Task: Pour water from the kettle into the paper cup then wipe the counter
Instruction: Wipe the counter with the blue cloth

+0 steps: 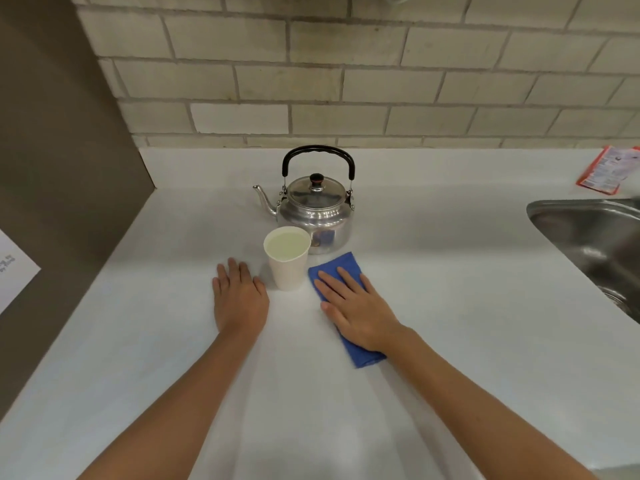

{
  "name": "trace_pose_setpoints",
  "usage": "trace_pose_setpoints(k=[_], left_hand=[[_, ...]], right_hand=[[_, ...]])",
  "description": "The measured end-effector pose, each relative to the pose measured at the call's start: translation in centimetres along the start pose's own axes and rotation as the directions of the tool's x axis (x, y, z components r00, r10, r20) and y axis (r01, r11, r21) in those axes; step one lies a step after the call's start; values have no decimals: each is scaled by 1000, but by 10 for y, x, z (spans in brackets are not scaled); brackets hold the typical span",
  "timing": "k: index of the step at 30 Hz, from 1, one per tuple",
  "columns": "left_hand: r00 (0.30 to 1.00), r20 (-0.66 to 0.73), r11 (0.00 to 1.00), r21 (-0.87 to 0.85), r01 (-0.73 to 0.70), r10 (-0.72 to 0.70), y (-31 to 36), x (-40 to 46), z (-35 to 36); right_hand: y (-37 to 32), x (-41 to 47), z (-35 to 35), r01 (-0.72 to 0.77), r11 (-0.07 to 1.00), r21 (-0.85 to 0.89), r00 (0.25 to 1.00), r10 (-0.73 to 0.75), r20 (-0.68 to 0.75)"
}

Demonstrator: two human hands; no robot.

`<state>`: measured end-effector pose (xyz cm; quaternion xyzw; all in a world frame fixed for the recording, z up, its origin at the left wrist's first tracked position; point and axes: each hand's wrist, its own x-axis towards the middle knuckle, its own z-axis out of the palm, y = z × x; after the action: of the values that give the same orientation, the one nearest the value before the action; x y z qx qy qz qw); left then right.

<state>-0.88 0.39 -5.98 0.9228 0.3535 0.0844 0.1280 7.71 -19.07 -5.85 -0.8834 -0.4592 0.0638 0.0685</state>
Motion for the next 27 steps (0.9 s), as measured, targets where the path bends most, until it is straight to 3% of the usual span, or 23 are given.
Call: trace_pose_setpoints(k=[3, 10, 17, 21, 24, 27], left_hand=[[999, 31, 1000, -2, -21, 21, -3, -2, -4], [983, 124, 990, -15, -138, 139, -22, -32, -11], [956, 168, 971, -17, -240, 239, -44, -63, -20], [942, 178, 959, -37, -282, 284, -61, -74, -24], [936, 179, 953, -62, -297, 304, -69, -77, -25], [936, 165, 950, -77, -301, 310, -71, -79, -25]], right_hand=[[20, -1, -10, 77, 997, 14, 996, -77, 48], [-9, 6, -6, -212, 977, 19, 977, 213, -17], [-17, -52, 1, -57, 998, 33, 998, 57, 13], [-1, -59, -6, -238, 970, 39, 971, 239, -24], [-31, -50, 0, -391, 918, 62, 919, 393, -33], [-80, -43, 13, -376, 925, 60, 925, 379, -39]])
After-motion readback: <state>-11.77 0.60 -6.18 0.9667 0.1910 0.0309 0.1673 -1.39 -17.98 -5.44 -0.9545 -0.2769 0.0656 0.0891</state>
